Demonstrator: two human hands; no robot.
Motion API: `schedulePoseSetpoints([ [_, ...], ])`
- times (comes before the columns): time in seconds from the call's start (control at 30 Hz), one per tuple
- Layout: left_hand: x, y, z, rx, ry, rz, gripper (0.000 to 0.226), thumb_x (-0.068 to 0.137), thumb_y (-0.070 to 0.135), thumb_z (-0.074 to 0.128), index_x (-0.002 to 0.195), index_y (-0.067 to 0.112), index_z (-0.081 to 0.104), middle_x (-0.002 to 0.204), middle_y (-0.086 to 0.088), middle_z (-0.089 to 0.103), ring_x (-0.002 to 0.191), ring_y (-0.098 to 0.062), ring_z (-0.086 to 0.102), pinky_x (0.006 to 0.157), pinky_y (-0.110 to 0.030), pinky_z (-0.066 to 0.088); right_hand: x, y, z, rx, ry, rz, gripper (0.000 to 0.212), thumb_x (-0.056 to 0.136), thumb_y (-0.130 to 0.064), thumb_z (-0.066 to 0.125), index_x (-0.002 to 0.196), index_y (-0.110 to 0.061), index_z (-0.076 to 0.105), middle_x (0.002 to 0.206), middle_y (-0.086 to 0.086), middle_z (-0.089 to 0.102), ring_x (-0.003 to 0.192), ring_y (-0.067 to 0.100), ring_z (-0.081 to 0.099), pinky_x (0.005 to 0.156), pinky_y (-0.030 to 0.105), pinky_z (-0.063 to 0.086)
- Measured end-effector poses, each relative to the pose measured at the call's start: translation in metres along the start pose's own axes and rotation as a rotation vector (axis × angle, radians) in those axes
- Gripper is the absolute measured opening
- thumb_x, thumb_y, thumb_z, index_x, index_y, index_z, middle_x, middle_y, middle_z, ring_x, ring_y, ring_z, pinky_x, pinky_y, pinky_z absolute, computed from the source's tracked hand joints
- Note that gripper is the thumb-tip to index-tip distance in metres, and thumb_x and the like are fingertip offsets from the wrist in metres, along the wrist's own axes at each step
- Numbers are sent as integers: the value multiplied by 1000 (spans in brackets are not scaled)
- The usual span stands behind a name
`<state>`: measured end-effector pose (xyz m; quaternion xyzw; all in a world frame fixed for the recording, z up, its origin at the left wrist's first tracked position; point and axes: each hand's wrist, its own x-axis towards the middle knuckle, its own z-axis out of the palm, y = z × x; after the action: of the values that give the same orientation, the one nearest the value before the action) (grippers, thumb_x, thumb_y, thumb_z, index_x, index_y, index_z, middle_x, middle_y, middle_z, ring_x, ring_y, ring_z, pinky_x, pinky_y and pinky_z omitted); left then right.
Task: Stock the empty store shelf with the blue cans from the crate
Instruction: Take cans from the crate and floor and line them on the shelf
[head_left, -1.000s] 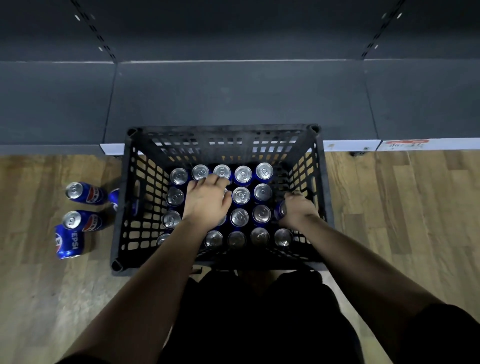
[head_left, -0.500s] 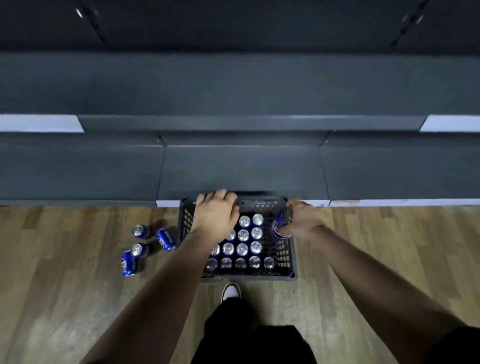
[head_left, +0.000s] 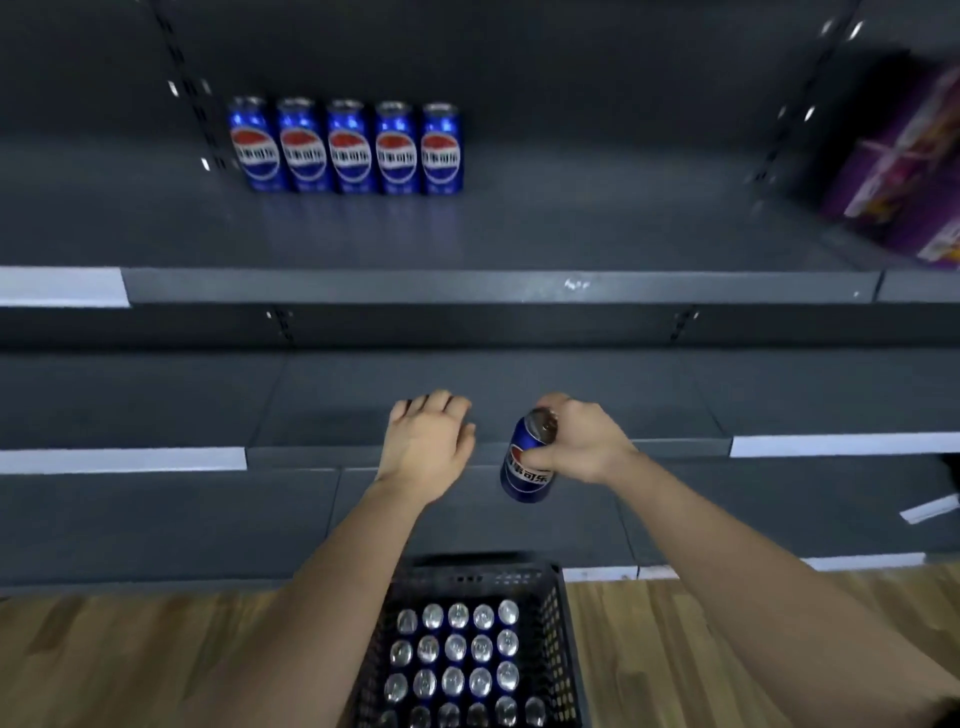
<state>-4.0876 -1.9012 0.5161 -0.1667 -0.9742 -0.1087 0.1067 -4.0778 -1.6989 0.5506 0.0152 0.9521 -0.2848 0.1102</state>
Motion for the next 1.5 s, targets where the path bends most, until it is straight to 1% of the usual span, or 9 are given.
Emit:
schedulePoseSetpoints([
  [0.13, 34, -5, -38, 6, 83, 36, 36, 96, 33, 40, 127, 21, 53, 122, 1, 56, 111, -21, 52, 98, -34, 31, 8, -42, -47, 15, 106, -64, 55, 52, -46, 69, 102, -27, 58, 94, -2, 67, 89, 20, 64, 79, 35, 55],
  [0.23, 59, -8, -60, 10, 142, 52, 35, 95, 33, 42, 126, 22, 54, 121, 2, 57, 109, -21, 52, 96, -35, 32, 14, -65, -78, 34, 181, -129, 41, 59, -42, 73, 94, -26, 61, 90, -5, 67, 87, 18, 64, 78, 34, 55],
  [0.4, 97, -12, -87, 29, 232, 67, 33, 93, 33, 46, 123, 22, 56, 118, 2, 58, 110, -22, 51, 93, -34, 32, 28, -95, -126, 79, 271, -184, 49, 68, -31, 76, 110, -25, 53, 99, 0, 66, 91, 21, 63, 77, 33, 55],
  [0.67, 154, -18, -92, 67, 212, -21, 37, 96, 37, 39, 128, 24, 51, 126, 4, 54, 114, -20, 48, 96, -34, 31, 73, -118, -185, 167, 357, -237, 47, 71, -24, 76, 111, -23, 51, 103, 4, 64, 92, 21, 63, 67, 26, 49],
  [0.97, 173, -24, -75, 99, 148, -69, 35, 97, 40, 34, 124, 28, 53, 124, 6, 55, 111, -18, 52, 94, -35, 31, 120, -102, -181, 221, 340, -202, 49, 72, -23, 76, 116, -24, 55, 109, 1, 63, 98, 20, 61, 77, 28, 53],
  [1.13, 178, -30, -71, 126, 140, -41, 36, 96, 41, 33, 118, 27, 58, 116, 6, 60, 109, -18, 49, 93, -34, 31, 134, -105, -179, 242, 291, -231, 46, 75, -20, 74, 117, -27, 57, 110, -1, 63, 97, 15, 60, 68, 20, 47],
  [1.3, 178, -34, -64, 82, 237, -23, 27, 93, 33, 42, 102, 21, 64, 101, 4, 65, 95, -19, 54, 78, -33, 41, 140, -94, -156, 424, 324, -289, 75, 76, -15, 74, 141, -29, 38, 125, -2, 58, 112, 17, 58, 94, 29, 46],
  [1.43, 178, -36, -61, 90, 253, -27, 30, 92, 35, 37, 99, 25, 63, 97, 7, 63, 93, -17, 53, 75, -31, 41, 144, -78, -125, 504, 445, -282, 95, 59, -31, 86, 138, -26, 33, 131, -3, 51, 112, 13, 58, 97, 31, 49],
  [1.5, 179, -37, -60, 86, 260, -26, 33, 91, 38, 33, 98, 26, 63, 97, 8, 62, 93, -16, 51, 77, -32, 41, 146, -73, -114, 468, 516, -251, 92, 55, -34, 89, 131, -21, 38, 127, -3, 52, 110, 14, 59, 93, 31, 52],
])
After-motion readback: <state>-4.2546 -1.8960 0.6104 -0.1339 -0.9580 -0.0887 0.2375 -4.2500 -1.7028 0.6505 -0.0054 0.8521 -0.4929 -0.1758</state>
